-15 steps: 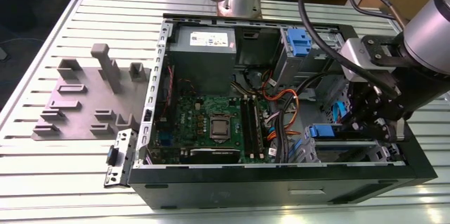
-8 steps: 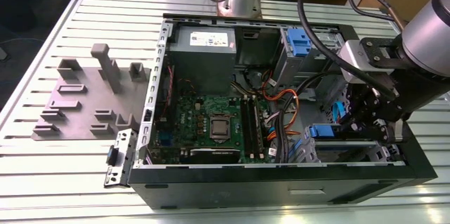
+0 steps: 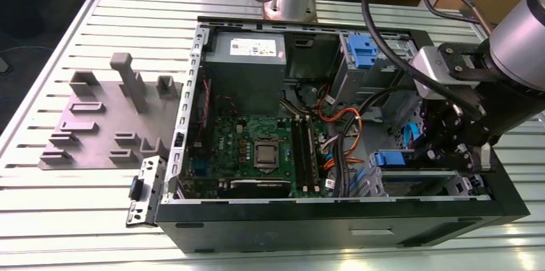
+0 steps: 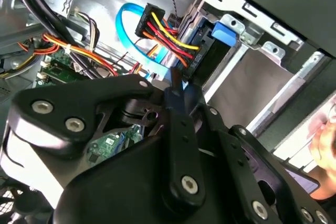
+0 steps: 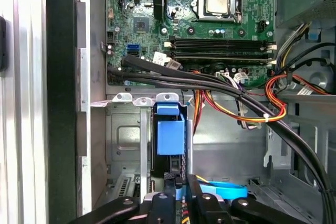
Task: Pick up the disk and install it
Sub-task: 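Insert the second disk wire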
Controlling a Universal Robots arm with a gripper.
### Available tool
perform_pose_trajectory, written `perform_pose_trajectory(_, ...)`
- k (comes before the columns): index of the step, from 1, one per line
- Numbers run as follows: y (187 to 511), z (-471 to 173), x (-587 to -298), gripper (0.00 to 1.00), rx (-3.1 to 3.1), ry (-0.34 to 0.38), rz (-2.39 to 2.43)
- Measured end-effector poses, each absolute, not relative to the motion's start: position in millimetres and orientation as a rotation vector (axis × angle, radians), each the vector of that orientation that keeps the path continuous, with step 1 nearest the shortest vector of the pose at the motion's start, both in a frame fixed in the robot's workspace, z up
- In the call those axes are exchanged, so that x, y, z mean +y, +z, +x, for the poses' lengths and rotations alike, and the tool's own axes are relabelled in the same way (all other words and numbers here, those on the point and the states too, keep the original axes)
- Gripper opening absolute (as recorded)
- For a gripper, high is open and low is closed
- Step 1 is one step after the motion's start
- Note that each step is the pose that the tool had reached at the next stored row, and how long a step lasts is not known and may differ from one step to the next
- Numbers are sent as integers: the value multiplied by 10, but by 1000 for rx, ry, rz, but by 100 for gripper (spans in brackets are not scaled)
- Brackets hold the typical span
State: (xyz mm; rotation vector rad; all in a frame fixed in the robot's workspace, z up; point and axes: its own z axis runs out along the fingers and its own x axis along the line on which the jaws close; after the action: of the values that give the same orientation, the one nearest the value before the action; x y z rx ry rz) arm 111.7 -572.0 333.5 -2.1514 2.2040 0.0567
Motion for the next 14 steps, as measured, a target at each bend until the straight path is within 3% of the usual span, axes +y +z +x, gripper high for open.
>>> perform_pose_trajectory(9, 3431, 1117, -5720, 24, 2203, 58, -2151)
perform_pose_trajectory(14, 3432, 1117, -5720, 11, 2204, 58, -2151)
